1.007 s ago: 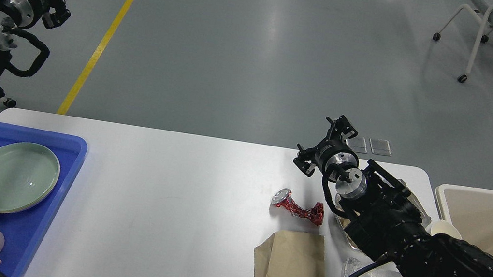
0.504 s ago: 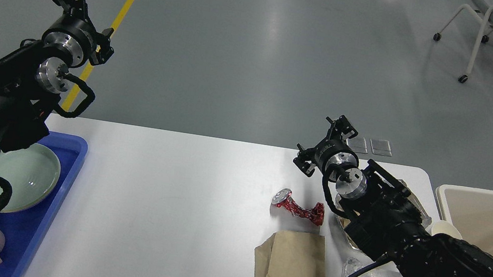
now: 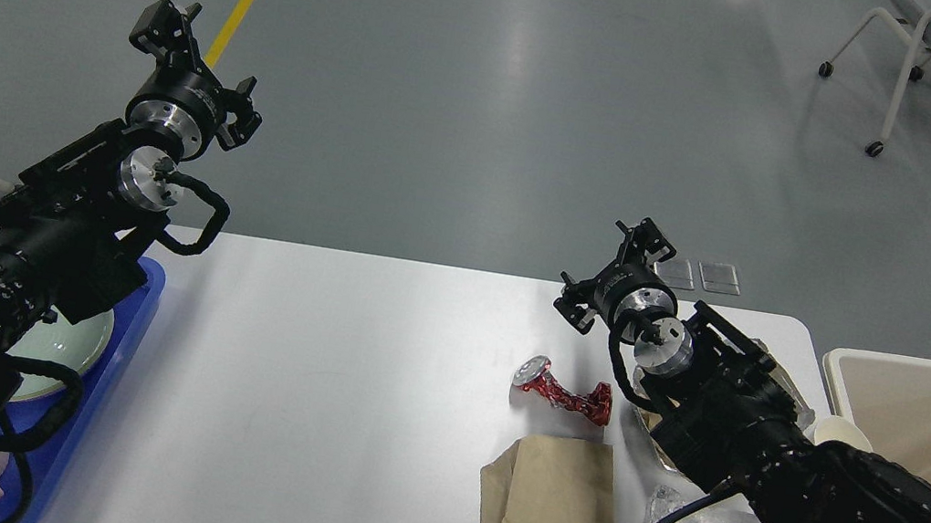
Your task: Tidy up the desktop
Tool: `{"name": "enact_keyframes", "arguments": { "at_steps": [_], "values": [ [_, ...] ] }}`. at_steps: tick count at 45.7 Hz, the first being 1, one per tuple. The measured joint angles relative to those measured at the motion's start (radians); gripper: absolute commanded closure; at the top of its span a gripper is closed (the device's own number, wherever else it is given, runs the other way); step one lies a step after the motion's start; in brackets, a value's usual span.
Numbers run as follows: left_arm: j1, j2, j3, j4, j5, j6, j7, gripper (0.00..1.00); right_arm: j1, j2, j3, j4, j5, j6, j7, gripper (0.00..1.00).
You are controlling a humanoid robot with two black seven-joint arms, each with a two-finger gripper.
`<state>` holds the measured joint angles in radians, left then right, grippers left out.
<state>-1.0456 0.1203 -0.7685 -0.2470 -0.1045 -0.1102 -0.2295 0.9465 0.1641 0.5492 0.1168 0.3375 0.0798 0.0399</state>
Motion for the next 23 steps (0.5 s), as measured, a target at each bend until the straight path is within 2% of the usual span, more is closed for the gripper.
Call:
{"name": "enact_keyframes", "arguments": {
  "at_steps": [4, 7, 15, 23],
  "values": [
    [0.010, 0.000, -0.003, 0.000, 0.000, 0.000, -0.012, 0.00, 0.000, 0.000, 0.000, 0.000, 0.000, 0.000, 0.000, 0.00],
    [0.015, 0.000, -0.004, 0.000, 0.000, -0.001, -0.043, 0.00, 0.000, 0.000, 0.000, 0.000, 0.000, 0.000, 0.000, 0.00],
    [0.058, -0.008, -0.003, -0.002, 0.000, -0.008, -0.180, 0.00, 0.000, 0.000, 0.000, 0.000, 0.000, 0.000, 0.000, 0.00],
    [0.127, -0.015, 0.011, -0.002, 0.002, -0.083, -0.309, 0.00, 0.000, 0.000, 0.000, 0.000, 0.000, 0.000, 0.000, 0.00]
  ]
}}
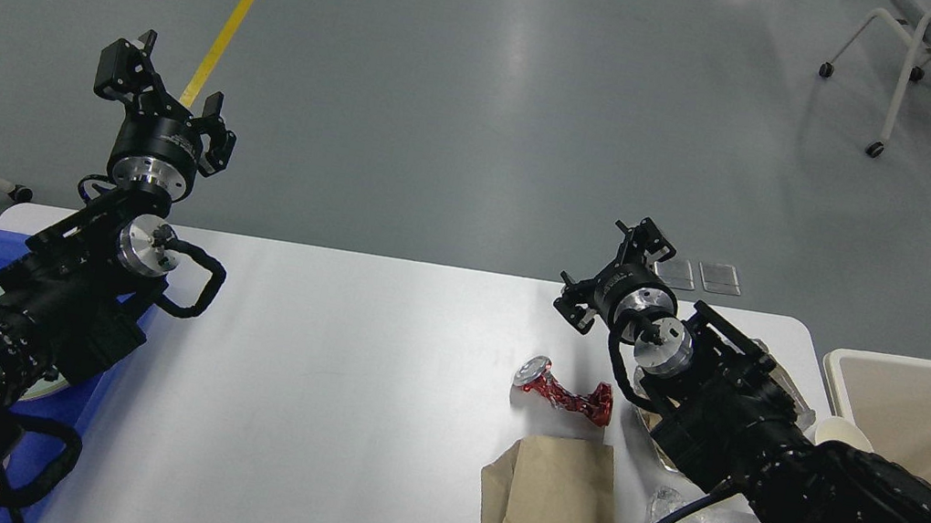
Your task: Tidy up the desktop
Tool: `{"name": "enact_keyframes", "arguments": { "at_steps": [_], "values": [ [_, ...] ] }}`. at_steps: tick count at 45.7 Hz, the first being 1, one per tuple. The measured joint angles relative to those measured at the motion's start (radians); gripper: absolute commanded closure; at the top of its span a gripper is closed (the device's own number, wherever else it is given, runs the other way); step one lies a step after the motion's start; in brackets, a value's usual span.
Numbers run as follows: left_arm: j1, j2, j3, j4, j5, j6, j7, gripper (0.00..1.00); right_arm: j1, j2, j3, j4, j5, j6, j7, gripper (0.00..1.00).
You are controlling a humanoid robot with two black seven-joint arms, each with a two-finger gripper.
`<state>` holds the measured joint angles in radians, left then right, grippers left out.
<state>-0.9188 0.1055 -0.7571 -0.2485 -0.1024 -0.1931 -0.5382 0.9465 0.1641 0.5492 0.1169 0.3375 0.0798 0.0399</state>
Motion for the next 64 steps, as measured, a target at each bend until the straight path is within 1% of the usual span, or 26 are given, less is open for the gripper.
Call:
{"name": "enact_keyframes", "arguments": {
  "at_steps": [4, 11, 13, 16, 23, 64],
  "values": [
    [0.031, -0.022, 0.004, 0.000, 0.002, -0.019, -0.064, 0.00, 0.000, 0.000, 0.000, 0.000, 0.000, 0.000, 0.000, 0.00],
    [0.091, -0.063, 0.006, 0.000, 0.007, -0.026, -0.201, 0.00, 0.000, 0.000, 0.000, 0.000, 0.000, 0.000, 0.000, 0.00],
    [0.104, -0.072, 0.006, -0.001, 0.008, -0.026, -0.230, 0.00, 0.000, 0.000, 0.000, -0.001, 0.000, 0.000, 0.000, 0.00],
    [0.115, -0.079, 0.007, -0.006, 0.008, -0.027, -0.255, 0.00, 0.000, 0.000, 0.000, -0.001, 0.000, 0.000, 0.000, 0.00],
    [0.121, -0.082, 0.006, -0.009, 0.009, -0.027, -0.264, 0.00, 0.000, 0.000, 0.000, 0.000, 0.000, 0.000, 0.000, 0.00],
    [0.124, -0.079, 0.005, -0.009, 0.007, -0.026, -0.258, 0.00, 0.000, 0.000, 0.000, 0.000, 0.000, 0.000, 0.000, 0.00]
  ]
}}
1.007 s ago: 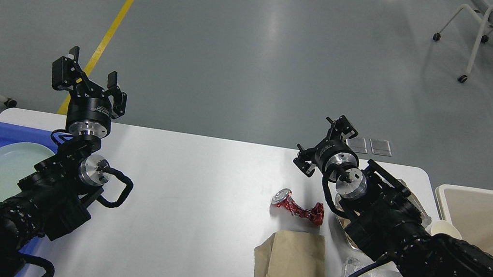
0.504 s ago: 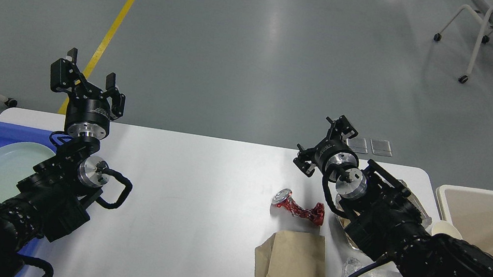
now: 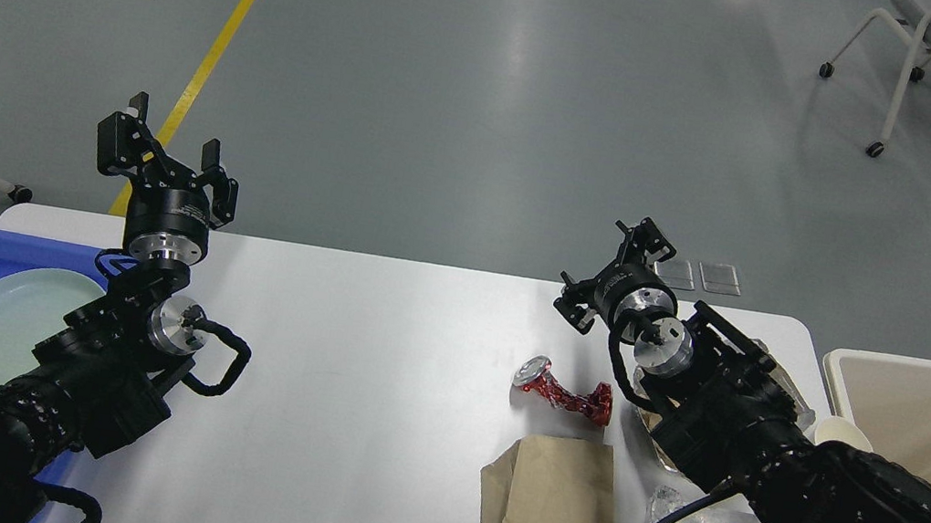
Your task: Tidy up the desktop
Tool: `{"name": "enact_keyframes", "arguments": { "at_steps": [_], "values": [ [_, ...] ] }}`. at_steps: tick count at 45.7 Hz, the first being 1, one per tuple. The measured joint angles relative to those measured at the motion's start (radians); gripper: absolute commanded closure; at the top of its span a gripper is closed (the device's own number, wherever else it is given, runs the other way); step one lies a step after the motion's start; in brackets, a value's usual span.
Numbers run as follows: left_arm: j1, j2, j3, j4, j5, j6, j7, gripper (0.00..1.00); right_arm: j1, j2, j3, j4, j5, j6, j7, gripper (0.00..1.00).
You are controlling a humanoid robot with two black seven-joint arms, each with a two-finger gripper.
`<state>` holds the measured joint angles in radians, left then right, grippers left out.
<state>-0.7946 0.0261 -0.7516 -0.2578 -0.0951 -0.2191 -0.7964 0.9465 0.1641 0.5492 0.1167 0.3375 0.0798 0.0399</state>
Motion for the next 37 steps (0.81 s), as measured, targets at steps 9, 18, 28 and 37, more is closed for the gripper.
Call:
{"name": "enact_keyframes", "arguments": {
  "at_steps": [9, 18, 28, 37],
  "values": [
    [0.000, 0.000, 0.000, 0.000, 0.000, 0.000, 0.000, 0.00, 0.000, 0.000, 0.000, 0.000, 0.000, 0.000, 0.000, 0.00],
    [0.000, 0.000, 0.000, 0.000, 0.000, 0.000, 0.000, 0.00, 0.000, 0.000, 0.000, 0.000, 0.000, 0.000, 0.000, 0.00],
    [0.000, 0.000, 0.000, 0.000, 0.000, 0.000, 0.000, 0.00, 0.006, -0.002, -0.068, -0.003, -0.015, -0.004, -0.003, 0.00],
    [0.000, 0.000, 0.000, 0.000, 0.000, 0.000, 0.000, 0.00, 0.029, -0.020, -0.119, -0.001, -0.001, -0.003, -0.013, 0.00]
  ]
}}
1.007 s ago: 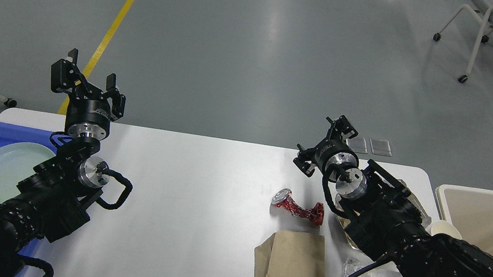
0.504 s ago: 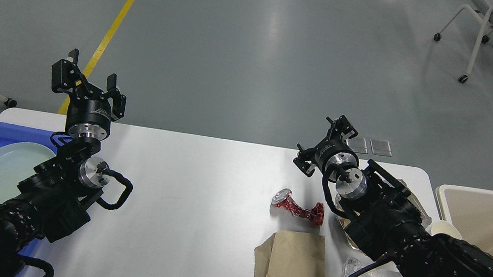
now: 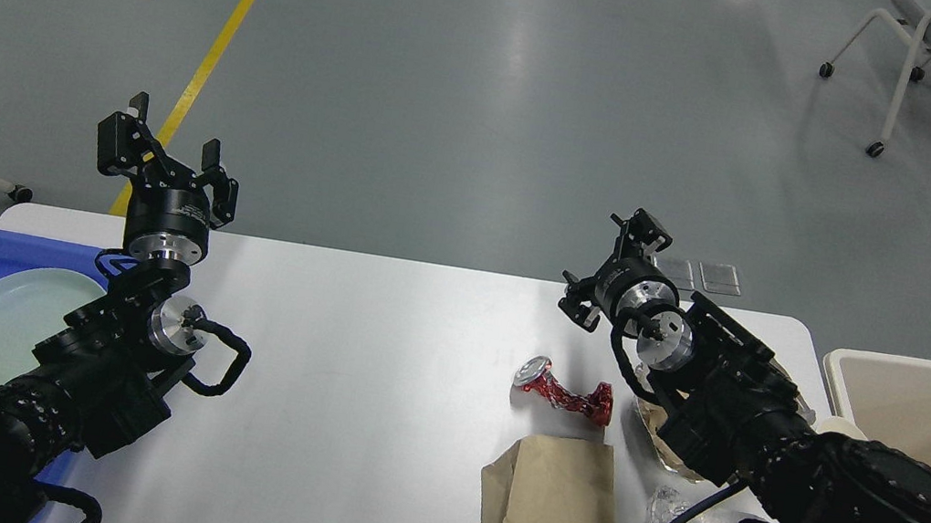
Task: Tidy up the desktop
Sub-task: 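Raise the right gripper up and away from the table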
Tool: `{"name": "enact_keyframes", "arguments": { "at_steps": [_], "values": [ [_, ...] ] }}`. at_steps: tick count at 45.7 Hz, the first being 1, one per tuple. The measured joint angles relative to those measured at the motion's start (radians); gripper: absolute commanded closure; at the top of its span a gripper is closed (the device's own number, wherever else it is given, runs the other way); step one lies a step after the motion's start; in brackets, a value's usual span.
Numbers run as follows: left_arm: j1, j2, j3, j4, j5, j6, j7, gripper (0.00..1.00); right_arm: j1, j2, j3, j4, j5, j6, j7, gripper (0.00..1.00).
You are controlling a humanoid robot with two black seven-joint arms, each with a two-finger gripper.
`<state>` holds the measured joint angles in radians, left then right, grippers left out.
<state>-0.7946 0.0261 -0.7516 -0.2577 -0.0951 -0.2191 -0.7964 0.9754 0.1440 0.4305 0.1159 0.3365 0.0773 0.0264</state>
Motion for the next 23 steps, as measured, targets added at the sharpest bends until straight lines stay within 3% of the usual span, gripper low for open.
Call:
{"name": "enact_keyframes", "arguments": {
  "at_steps": [23],
  "values": [
    [0.000, 0.000, 0.000, -0.001, 0.000, 0.000, 0.000, 0.00, 0.012, -0.063, 0.088, -0.007, 0.004, -0.014, 0.000, 0.00]
  ]
}}
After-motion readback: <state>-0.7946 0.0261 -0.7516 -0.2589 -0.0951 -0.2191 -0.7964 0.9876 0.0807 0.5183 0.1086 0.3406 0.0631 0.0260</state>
